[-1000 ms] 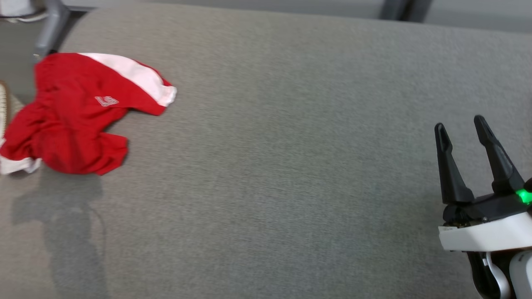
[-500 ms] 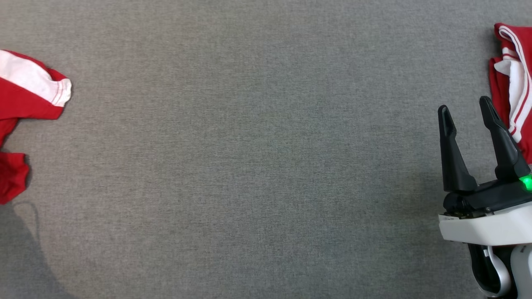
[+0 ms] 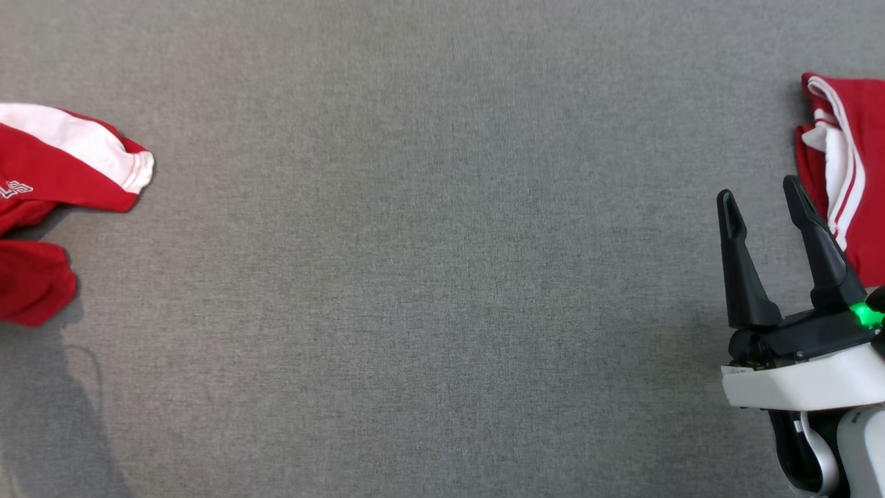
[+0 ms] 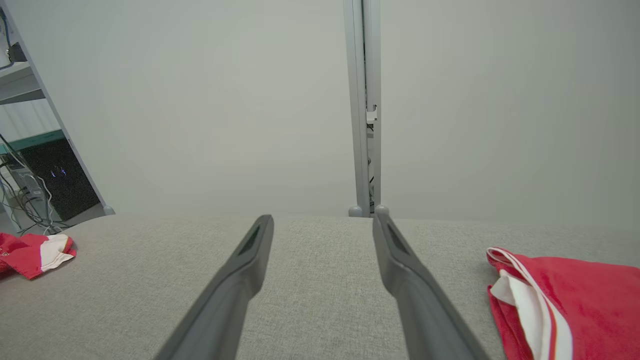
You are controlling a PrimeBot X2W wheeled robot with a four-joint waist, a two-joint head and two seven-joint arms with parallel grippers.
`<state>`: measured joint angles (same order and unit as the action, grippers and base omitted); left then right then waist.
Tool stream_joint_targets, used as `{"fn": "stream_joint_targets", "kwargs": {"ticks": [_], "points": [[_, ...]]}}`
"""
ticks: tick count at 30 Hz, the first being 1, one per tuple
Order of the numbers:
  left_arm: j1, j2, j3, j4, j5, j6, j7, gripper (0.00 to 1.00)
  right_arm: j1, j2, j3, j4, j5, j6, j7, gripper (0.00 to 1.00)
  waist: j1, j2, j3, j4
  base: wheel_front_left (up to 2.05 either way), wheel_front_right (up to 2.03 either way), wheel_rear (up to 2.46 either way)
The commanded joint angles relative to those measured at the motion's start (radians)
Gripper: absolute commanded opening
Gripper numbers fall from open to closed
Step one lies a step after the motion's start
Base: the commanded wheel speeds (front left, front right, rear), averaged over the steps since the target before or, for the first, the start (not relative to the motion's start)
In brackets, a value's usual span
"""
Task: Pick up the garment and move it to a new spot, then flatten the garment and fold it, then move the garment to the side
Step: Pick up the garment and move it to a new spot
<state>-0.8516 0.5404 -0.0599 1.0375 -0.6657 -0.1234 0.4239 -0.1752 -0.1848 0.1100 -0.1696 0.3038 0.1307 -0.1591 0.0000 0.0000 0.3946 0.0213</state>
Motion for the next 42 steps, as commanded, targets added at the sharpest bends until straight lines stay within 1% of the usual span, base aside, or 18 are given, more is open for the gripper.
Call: {"fn": "stream_joint_targets", "kwargs": {"ticks": [1,5,6,9,15,20,24,28,31,34,36,38,39,42], "points": [[-0.022,0.002,-0.028,-0.023,0.016,-0.009,-0.022,0.00,0.014,0.000,-0.001,0.015,0.007,0.000,-0.013,1.00,0.0000,0.0000,-0.054,0.004,0.00,0.00,0.00],[-0.022,0.000,-0.063,-0.058,0.024,-0.008,-0.034,0.00,0.024,0.003,0.001,0.025,0.013,0.000,-0.018,1.00,0.0000,0.0000,-0.087,0.002,0.00,0.00,0.00],[-0.013,-0.002,-0.103,-0.101,0.020,-0.009,-0.035,0.00,0.032,0.005,0.000,0.038,0.017,0.000,-0.021,1.00,0.0000,0.0000,-0.122,-0.001,0.00,0.00,0.00],[0.010,0.006,-0.166,-0.175,0.010,-0.007,-0.025,0.00,0.051,0.011,0.002,0.053,0.024,0.000,-0.029,1.00,0.0000,0.0000,-0.177,-0.010,0.00,0.00,0.00],[0.050,0.011,-0.259,-0.344,-0.045,-0.007,0.021,0.00,0.096,0.014,-0.011,0.073,0.037,0.000,-0.029,1.00,0.0000,0.0000,-0.268,-0.033,0.00,0.00,0.00],[0.105,-0.022,-0.282,-0.493,-0.094,-0.004,0.069,0.00,0.128,0.011,-0.021,0.068,0.039,0.000,-0.022,1.00,0.0000,0.0000,-0.320,-0.064,0.00,0.00,0.00],[0.173,-0.050,-0.289,-0.642,-0.121,0.028,0.097,0.00,0.147,0.010,-0.032,0.058,0.042,0.000,-0.015,1.00,0.0000,0.0000,-0.340,-0.094,0.00,0.00,0.00],[0.245,-0.101,-0.303,-0.782,-0.140,0.086,0.112,0.00,0.159,0.009,-0.044,0.047,0.044,0.000,-0.011,1.00,0.0000,0.0000,-0.343,-0.124,0.00,0.00,0.00],[0.297,-0.155,-0.322,-0.864,-0.146,0.134,0.104,0.00,0.161,0.010,-0.044,0.042,0.046,0.000,-0.008,1.00,0.0000,0.0000,-0.341,-0.145,0.00,0.00,0.00],[0.336,-0.220,-0.339,-0.898,-0.145,0.180,0.074,0.00,0.157,0.011,-0.038,0.040,0.049,0.000,-0.011,1.00,0.0000,0.0000,-0.332,-0.166,0.00,0.00,0.00],[0.356,-0.270,-0.359,-0.896,-0.139,0.200,0.048,0.00,0.155,0.014,-0.032,0.043,0.048,0.000,-0.012,1.00,0.0000,0.0000,-0.325,-0.179,0.00,0.00,0.00],[0.361,-0.308,-0.382,-0.873,-0.124,0.207,0.017,0.00,0.152,0.014,-0.030,0.047,0.048,0.000,-0.015,1.00,0.0000,0.0000,-0.315,-0.189,0.00,0.00,0.00],[0.365,-0.332,-0.397,-0.849,-0.123,0.203,0.007,0.00,0.151,0.015,-0.030,0.050,0.048,0.000,-0.018,1.00,0.0000,0.0000,-0.310,-0.191,0.00,0.00,0.00],[0.353,-0.387,-0.449,-0.776,-0.091,0.178,-0.046,0.00,0.142,0.018,-0.023,0.059,0.049,0.000,-0.023,1.00,0.0000,0.0000,-0.296,-0.199,0.00,0.00,0.00]]}}
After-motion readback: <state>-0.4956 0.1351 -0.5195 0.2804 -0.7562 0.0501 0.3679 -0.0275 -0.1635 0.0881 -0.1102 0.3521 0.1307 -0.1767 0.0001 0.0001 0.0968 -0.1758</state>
